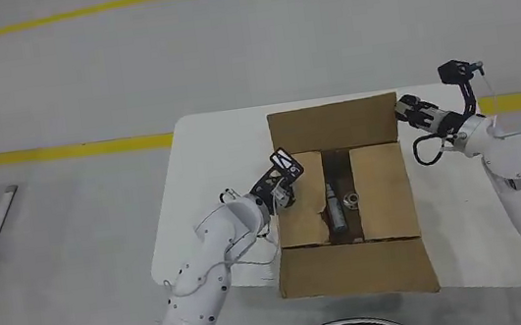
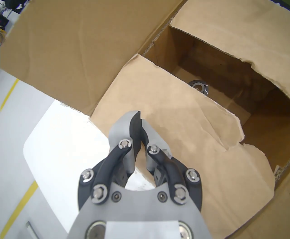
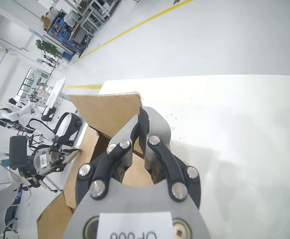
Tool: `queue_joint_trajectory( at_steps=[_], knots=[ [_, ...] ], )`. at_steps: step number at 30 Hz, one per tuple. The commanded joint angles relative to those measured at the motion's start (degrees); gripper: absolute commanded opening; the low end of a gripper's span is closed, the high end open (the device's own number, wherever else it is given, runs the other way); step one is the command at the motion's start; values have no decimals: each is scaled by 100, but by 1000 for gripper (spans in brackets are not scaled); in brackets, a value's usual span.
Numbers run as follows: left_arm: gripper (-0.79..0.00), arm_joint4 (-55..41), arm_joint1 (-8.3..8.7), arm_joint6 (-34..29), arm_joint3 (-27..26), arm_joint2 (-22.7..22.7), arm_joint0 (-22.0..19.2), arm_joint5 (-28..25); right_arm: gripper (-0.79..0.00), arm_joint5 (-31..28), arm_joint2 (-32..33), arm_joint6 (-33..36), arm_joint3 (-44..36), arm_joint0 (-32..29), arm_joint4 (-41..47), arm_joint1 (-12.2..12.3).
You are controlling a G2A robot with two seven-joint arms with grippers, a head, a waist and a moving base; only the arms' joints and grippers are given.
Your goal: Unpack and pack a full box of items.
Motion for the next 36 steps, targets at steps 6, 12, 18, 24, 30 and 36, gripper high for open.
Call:
queue_joint_trajectory(
  at_steps=[6, 12, 18, 24, 30, 36],
  knots=[
    [0, -211, 56, -143, -334, -394, 216, 218, -785, 560, 146, -494, 133, 40, 245, -3],
    [0, -306, 140, -303, -691, -814, 500, 274, -785, 710, -251, -236, 779, 618, 266, -46],
    [0, -286, 221, -268, -979, -1170, 727, 141, -785, 271, -603, 29, 1150, 974, 410, -88],
    [0, -408, 283, -243, -1144, -1478, 918, 54, -785, -705, -476, 137, 1034, 790, 394, -4],
    [0, -523, 342, -342, -1241, -1769, 1059, -37, -785, -1420, -201, 226, 522, 337, 244, 117],
    [0, 115, 462, -86, -1408, -2117, 1282, -419, -785, -1937, -111, 28, -66, -187, -441, 210]
  ],
)
